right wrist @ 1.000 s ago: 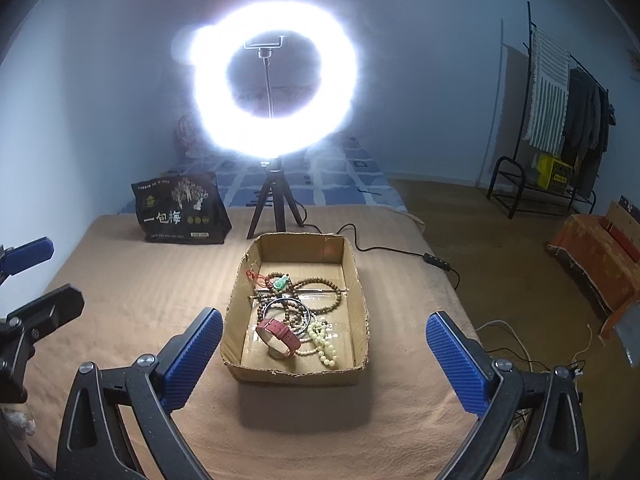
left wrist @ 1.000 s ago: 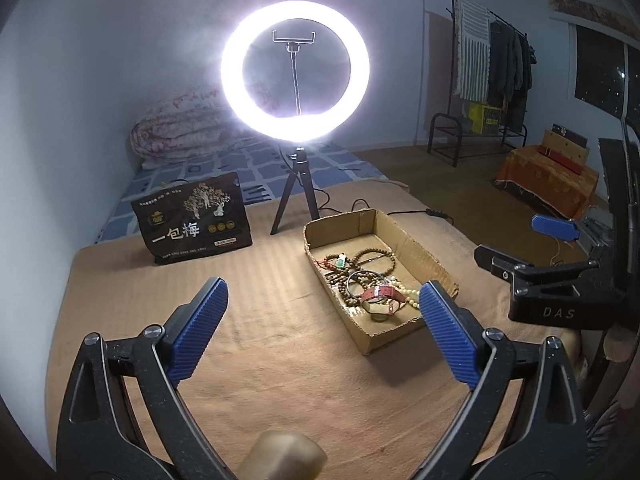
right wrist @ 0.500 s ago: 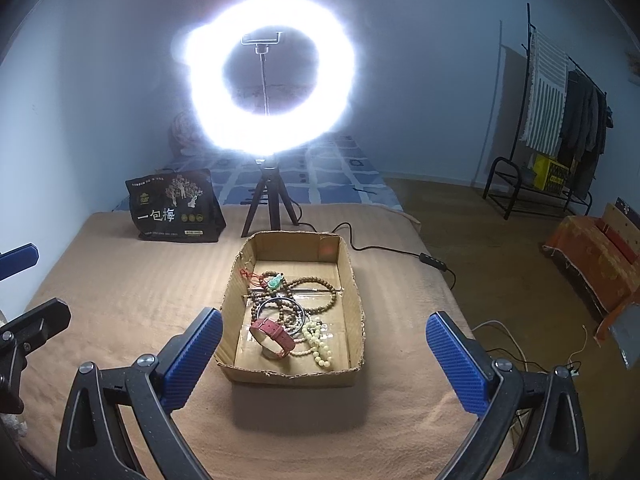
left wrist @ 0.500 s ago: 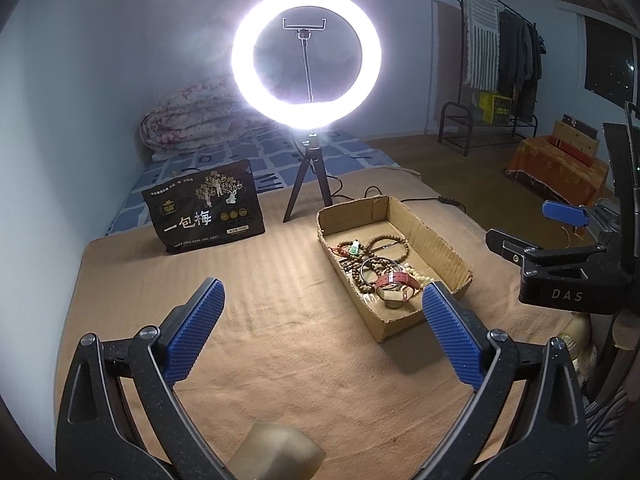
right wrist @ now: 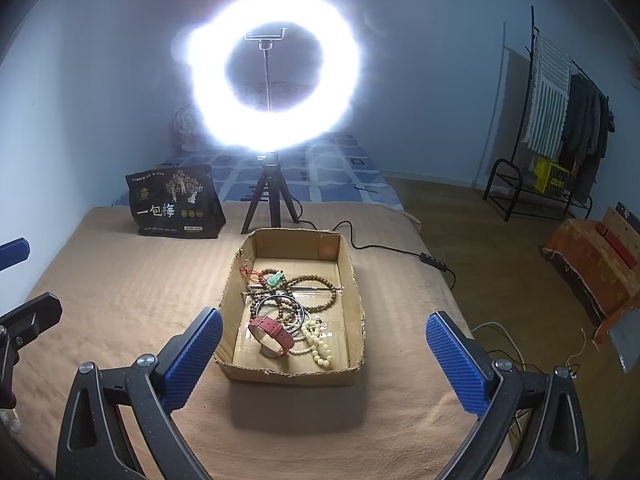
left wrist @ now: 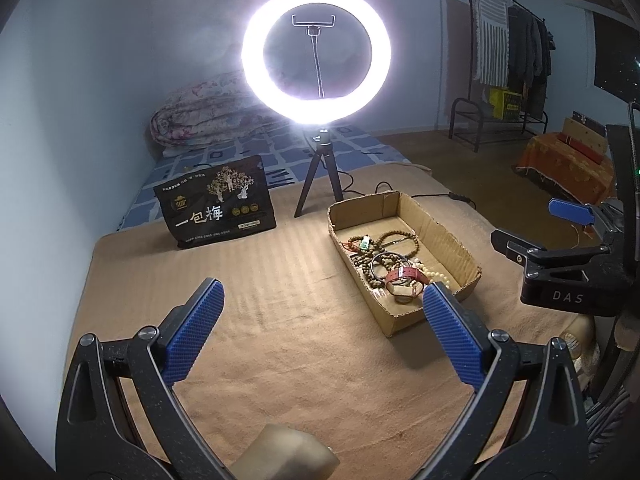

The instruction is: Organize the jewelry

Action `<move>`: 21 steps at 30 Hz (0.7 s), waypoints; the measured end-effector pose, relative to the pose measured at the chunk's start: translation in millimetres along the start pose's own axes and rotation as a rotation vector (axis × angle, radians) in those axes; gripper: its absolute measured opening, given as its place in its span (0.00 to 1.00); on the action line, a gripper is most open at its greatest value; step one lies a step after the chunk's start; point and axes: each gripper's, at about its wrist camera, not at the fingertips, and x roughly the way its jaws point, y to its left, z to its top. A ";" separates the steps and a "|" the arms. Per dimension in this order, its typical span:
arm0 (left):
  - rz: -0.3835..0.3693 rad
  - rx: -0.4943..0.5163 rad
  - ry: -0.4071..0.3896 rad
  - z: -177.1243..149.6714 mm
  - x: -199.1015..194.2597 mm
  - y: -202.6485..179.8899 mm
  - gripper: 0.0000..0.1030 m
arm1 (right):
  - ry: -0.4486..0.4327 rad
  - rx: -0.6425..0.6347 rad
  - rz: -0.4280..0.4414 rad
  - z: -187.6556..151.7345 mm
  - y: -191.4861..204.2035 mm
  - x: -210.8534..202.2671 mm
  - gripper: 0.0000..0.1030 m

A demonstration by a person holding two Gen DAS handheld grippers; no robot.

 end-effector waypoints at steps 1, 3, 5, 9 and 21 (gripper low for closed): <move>0.001 -0.003 0.002 -0.3 -0.5 0.4 0.99 | 0.000 -0.005 -0.001 -0.1 0.8 0.0 1.00; -0.005 -0.016 0.010 0.0 -0.3 2.3 0.99 | -0.001 -0.014 -0.005 -0.3 2.7 0.0 1.00; -0.016 -0.027 0.018 0.3 0.3 4.0 0.99 | -0.003 -0.023 -0.008 -0.5 4.5 -0.3 1.00; -0.018 -0.036 0.026 0.0 1.1 4.5 0.99 | -0.003 -0.034 -0.009 -0.6 6.7 0.3 1.00; 0.002 -0.060 0.012 -1.6 -3.0 9.9 0.99 | 0.001 -0.044 -0.010 -1.2 9.0 0.7 1.00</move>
